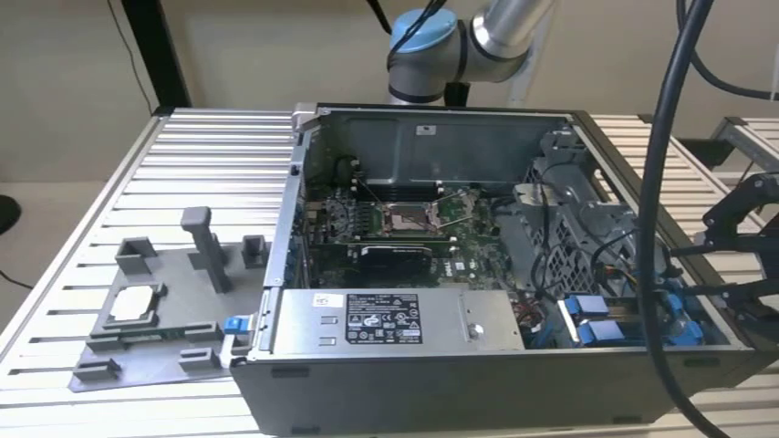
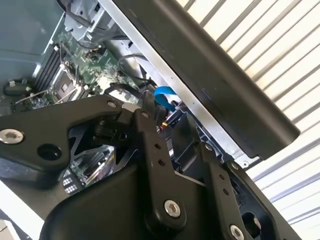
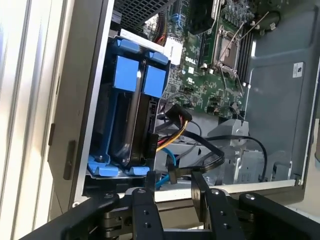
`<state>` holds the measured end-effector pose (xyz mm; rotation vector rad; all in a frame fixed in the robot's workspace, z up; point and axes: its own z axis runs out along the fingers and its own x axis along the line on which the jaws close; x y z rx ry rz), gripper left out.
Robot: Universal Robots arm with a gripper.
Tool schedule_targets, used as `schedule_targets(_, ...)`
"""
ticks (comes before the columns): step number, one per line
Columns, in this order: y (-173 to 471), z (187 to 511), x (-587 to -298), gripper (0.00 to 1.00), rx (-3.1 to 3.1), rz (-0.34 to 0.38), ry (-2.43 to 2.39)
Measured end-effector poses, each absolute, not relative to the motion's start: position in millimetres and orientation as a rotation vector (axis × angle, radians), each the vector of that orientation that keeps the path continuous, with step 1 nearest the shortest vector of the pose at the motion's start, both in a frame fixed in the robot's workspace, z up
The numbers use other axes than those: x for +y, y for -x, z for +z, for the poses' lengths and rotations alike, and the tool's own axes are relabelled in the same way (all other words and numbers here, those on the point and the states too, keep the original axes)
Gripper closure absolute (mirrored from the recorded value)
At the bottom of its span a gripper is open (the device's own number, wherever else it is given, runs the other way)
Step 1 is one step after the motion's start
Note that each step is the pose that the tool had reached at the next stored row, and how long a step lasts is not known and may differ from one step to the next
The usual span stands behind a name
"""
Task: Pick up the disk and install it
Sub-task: 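Insert the second disk wire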
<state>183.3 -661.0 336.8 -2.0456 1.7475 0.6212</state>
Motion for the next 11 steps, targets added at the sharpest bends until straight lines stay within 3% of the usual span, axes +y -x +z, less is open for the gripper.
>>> schedule_targets(11, -180.5, 333.4, -661.2, 0.0, 1.746, 0.623, 2.044)
